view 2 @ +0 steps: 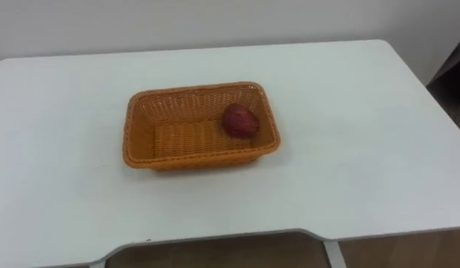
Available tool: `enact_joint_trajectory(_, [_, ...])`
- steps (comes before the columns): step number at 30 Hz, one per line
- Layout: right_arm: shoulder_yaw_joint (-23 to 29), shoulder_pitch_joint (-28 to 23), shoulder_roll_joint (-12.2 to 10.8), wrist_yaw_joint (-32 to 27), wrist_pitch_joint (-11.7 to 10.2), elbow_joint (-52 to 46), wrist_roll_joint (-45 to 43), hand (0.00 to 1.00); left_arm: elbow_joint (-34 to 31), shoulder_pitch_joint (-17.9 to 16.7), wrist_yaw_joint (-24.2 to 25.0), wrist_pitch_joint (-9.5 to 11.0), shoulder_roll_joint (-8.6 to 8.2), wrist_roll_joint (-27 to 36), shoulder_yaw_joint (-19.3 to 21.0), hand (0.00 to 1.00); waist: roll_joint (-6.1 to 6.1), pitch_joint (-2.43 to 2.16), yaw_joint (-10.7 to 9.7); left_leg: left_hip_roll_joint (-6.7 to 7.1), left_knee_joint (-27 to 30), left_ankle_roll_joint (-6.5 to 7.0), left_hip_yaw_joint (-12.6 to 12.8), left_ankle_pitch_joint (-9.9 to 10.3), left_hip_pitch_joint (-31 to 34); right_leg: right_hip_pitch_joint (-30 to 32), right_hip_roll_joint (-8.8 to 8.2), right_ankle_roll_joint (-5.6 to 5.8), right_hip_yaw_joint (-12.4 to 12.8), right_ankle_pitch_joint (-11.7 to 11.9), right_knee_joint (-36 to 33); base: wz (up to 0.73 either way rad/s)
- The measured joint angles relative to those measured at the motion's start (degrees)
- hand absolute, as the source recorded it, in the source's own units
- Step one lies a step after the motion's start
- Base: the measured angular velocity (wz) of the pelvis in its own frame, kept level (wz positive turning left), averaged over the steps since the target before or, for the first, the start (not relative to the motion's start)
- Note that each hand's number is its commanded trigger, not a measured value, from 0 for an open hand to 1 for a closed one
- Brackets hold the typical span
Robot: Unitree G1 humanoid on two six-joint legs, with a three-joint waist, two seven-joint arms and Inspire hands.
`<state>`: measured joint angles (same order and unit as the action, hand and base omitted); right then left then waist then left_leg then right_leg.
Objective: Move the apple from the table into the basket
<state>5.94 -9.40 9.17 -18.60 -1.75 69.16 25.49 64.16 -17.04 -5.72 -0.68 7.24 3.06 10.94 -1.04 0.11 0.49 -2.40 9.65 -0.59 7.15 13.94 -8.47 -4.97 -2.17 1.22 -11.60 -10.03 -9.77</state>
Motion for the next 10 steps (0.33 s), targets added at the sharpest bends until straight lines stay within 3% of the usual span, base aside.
enact_joint_trajectory(5, [-2.5,0.2,-0.3,8.5,1.4,1.5,-2.3,0.00,0.0,-0.2,1.3,-1.4,0.04,-0.4,0.0,0.00,0.01,0.01,0.2,0.06,0.3,0.00,-1.0,0.0,0.8,-0.1,-0.11,-0.01,-1.3,0.0,0.0,0.12])
enact_joint_trajectory(10, [-6.0,0.4,-0.7,13.8,1.9,1.9,-4.5,0.00,0.0,0.5,2.0,-1.5,0.03,-0.3,-1.5,0.00,0.01,0.08,1.0,0.05,0.7,0.00,-1.0,0.0,1.2,-0.2,-0.15,-0.01,-1.6,0.0,0.2,0.04])
